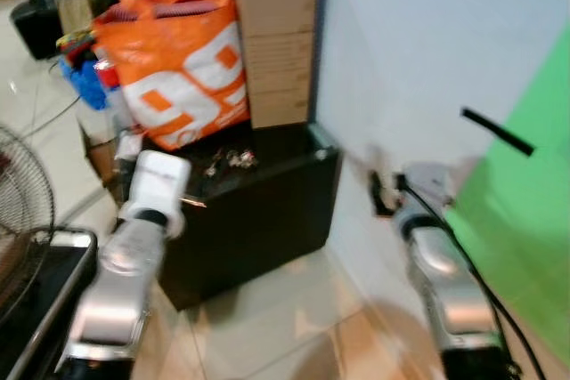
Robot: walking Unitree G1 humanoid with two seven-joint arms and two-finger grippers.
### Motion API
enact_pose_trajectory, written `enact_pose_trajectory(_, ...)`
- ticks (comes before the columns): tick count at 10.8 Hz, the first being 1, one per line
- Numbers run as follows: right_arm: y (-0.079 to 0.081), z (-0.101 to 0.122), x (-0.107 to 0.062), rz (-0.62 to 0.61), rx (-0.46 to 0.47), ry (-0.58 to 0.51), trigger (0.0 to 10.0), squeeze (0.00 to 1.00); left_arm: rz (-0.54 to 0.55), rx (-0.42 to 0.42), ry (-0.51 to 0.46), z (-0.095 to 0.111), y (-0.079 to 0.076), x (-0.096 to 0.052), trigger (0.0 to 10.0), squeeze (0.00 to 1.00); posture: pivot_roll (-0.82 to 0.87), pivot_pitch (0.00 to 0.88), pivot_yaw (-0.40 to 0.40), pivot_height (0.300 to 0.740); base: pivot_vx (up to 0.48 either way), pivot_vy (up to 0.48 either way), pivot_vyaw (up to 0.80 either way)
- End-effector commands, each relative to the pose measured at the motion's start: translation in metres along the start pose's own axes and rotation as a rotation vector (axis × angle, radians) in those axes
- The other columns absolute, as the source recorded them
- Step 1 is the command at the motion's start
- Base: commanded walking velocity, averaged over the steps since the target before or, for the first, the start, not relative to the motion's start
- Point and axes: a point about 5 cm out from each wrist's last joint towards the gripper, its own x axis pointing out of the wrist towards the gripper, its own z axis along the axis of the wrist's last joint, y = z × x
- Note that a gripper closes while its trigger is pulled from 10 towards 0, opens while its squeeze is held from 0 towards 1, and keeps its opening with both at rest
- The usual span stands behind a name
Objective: Hang keys on a hook
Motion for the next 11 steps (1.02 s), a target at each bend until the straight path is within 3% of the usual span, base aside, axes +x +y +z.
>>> enact_pose_trajectory(1, 0.0064, 0.0043, 0.0015, 0.023, 0.028, -0.007, 10.0, 1.0, 0.014, 0.015, 0.0, -0.0005, 0.0077, -0.0006, 10.0, 0.0, 0.02, 0.0, 0.022, 0.74, 0.341, 0.0, 0.0)
enact_pose_trajectory(11, 0.0154, 0.0014, 0.005, 0.073, 0.03, -0.004, 10.0, 1.0, 0.012, 0.045, -0.013, 0.0, 0.0127, -0.0012, 10.0, 0.0, 0.05, 0.0, 0.007, 0.74, 0.325, 0.0, 0.0)
